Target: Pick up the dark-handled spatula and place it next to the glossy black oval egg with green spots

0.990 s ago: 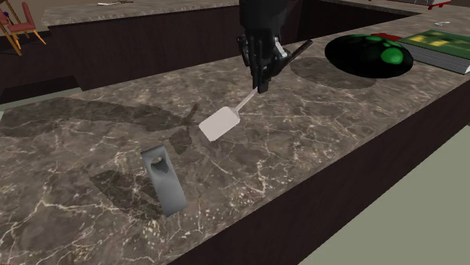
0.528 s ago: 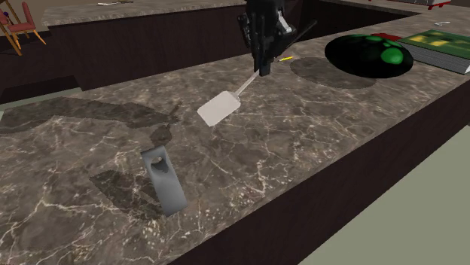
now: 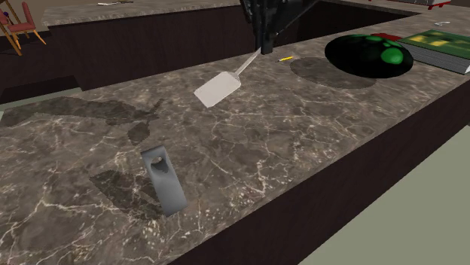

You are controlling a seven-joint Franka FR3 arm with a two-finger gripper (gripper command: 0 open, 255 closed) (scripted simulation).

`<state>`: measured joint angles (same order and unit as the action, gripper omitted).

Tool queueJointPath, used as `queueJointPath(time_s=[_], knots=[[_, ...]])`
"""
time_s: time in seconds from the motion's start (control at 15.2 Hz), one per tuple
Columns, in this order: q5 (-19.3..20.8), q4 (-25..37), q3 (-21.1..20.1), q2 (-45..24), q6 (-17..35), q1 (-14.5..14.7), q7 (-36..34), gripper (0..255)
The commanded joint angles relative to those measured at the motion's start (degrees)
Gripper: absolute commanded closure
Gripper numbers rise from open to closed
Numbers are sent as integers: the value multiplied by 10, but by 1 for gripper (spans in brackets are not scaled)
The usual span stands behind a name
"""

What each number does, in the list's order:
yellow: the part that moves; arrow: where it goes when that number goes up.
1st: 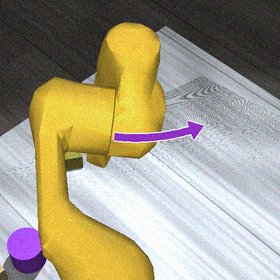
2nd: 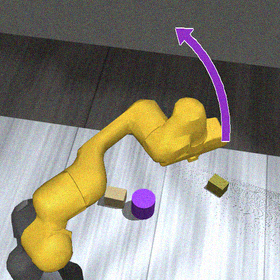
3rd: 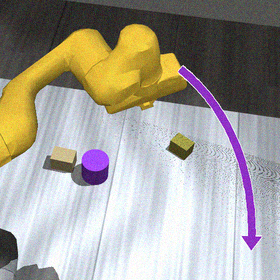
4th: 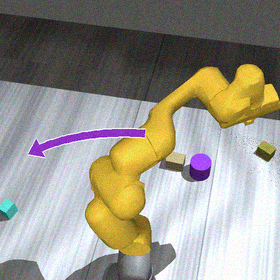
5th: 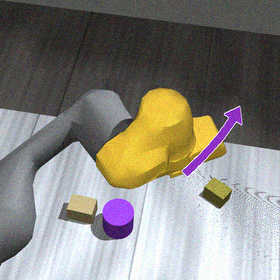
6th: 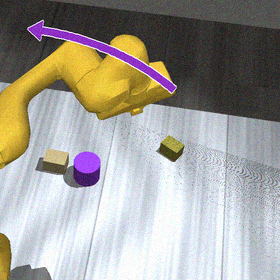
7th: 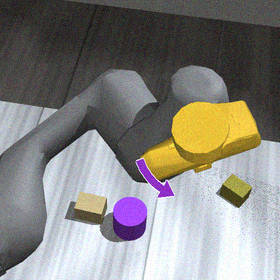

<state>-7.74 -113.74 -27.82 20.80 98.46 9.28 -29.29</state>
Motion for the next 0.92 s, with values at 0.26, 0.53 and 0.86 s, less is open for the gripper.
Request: queueJointPath(time_s=[0.26,0.53,0.86], knots=[[33,72,8,-71,-8,-23,18,255],[65,140,14,-144,-10,-39,33,255],[109,248,21,-245,-27,-49,48,255]])
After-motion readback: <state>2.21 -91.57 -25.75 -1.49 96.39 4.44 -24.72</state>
